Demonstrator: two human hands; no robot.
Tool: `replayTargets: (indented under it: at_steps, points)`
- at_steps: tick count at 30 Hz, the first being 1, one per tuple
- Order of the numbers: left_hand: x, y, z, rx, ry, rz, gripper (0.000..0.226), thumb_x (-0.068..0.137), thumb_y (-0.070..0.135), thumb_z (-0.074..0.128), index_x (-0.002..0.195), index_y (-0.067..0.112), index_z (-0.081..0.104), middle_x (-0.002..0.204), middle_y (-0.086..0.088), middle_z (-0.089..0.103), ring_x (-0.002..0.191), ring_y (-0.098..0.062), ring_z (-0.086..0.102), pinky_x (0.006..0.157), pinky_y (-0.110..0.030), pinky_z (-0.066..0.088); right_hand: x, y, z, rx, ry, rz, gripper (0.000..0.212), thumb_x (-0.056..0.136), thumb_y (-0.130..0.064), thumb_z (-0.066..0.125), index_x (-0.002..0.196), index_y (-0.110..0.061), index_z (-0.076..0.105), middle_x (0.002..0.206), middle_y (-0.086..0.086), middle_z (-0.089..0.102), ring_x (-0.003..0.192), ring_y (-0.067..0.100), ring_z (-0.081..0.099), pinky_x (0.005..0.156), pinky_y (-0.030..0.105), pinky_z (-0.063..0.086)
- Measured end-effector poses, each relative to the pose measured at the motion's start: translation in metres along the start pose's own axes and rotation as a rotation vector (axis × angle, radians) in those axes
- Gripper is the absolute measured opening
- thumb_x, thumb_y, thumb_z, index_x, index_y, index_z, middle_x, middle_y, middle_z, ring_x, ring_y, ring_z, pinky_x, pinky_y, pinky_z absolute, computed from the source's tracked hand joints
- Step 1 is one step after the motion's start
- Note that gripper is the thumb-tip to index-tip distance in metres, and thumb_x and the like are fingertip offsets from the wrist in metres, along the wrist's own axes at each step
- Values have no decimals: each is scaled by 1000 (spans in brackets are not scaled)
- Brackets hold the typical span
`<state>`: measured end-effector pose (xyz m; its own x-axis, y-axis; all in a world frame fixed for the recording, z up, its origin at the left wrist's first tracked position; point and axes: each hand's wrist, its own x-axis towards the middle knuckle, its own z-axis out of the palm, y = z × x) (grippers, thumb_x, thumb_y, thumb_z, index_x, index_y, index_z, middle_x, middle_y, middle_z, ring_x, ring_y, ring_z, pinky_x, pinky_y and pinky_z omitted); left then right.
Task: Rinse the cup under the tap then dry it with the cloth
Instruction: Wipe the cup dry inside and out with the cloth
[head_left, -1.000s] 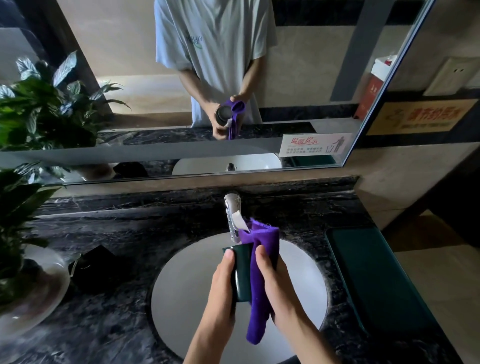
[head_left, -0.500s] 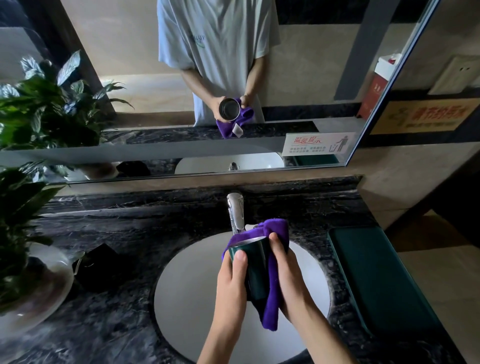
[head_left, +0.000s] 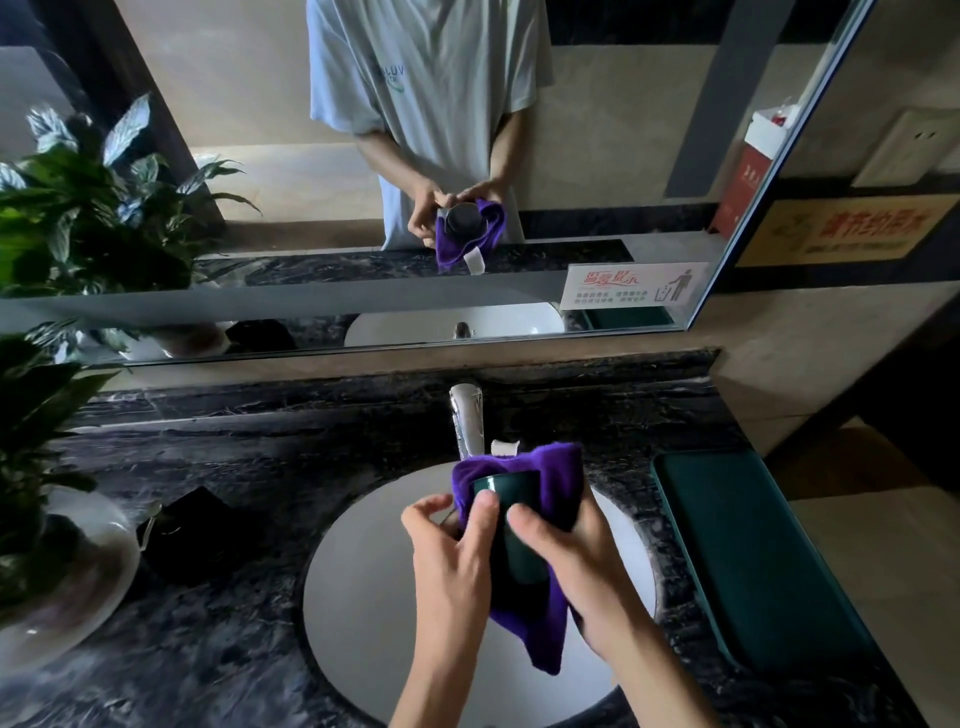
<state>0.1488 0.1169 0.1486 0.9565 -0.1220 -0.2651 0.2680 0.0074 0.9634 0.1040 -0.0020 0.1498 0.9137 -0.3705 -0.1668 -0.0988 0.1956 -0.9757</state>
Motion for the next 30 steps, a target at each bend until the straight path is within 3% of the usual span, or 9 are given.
replayTargets:
  at_steps: [4, 9, 12, 16, 18, 21, 24, 28, 30]
  points:
    - [9, 6, -17, -97, -71, -84, 70, 104, 60, 38, 83, -1, 65, 69, -10, 56, 58, -18, 47, 55, -32, 38, -4, -4, -14, 348, -8, 157, 41, 81, -23, 72, 120, -12, 68, 107, 13, 77, 95, 24, 75, 75, 33, 62]
    - [16, 7, -13, -130, -227, -293, 21, 98, 8, 61, 81, 5, 71, 65, -6, 66, 54, -14, 57, 54, -26, 49, -9, -8, -11, 371, -63, 177, 23, 82, -23, 69, 102, -19, 79, 106, 13, 78, 95, 24, 76, 78, 35, 62]
    - [9, 8, -3, -115, -241, -283, 24, 86, 36, 65, 78, 13, 67, 68, -5, 68, 59, -14, 62, 61, -31, 52, -6, -10, -7, 245, -43, 153, 33, 82, -24, 73, 114, -15, 72, 119, 23, 73, 107, 33, 73, 90, 44, 59]
    - [4, 8, 3, -342, -264, -362, 58, 102, 54, 46, 76, 17, 80, 77, -8, 77, 67, -17, 75, 71, -36, 55, -1, -12, -1, 138, -47, 99, 35, 84, -26, 73, 118, -22, 70, 121, 17, 74, 115, 34, 70, 100, 49, 55]
    - [3, 8, 2, -379, -313, -344, 63, 100, 62, 40, 95, 17, 84, 93, -12, 82, 81, -20, 79, 76, -38, 59, 1, -16, 3, 63, -26, 44, 35, 84, -28, 74, 119, -31, 70, 124, 10, 74, 115, 24, 71, 98, 42, 57]
    - [3, 11, 0, -338, -356, -155, 53, 99, 55, 47, 142, 25, 58, 130, -7, 75, 116, -21, 73, 91, -32, 62, 3, -17, 7, -53, -23, -41, 60, 90, -36, 72, 144, -43, 48, 135, -21, 66, 127, -1, 60, 105, 25, 51]
    - [3, 13, 0, -286, -299, -3, 49, 99, 41, 55, 147, 40, 44, 135, 8, 71, 126, -14, 67, 99, -29, 57, 4, -10, 8, -144, -12, -83, 78, 92, -50, 65, 154, -56, 18, 158, -29, 34, 145, -12, 32, 120, 27, 32]
    - [4, 11, 0, -208, -224, 104, 45, 102, 45, 55, 145, 44, 44, 134, 21, 69, 127, -3, 63, 101, -25, 51, 8, 6, 14, -459, 89, -185, 54, 86, -85, 30, 139, -76, 26, 159, -34, 0, 155, 0, 13, 126, 44, 25]
    - [3, 12, 1, -158, -197, 144, 42, 98, 48, 47, 140, 47, 45, 124, 36, 68, 120, 11, 62, 96, -13, 47, 10, 14, 15, -639, 182, -274, 62, 89, -84, 13, 147, -65, 24, 164, -24, -2, 157, 15, 16, 121, 56, 27]
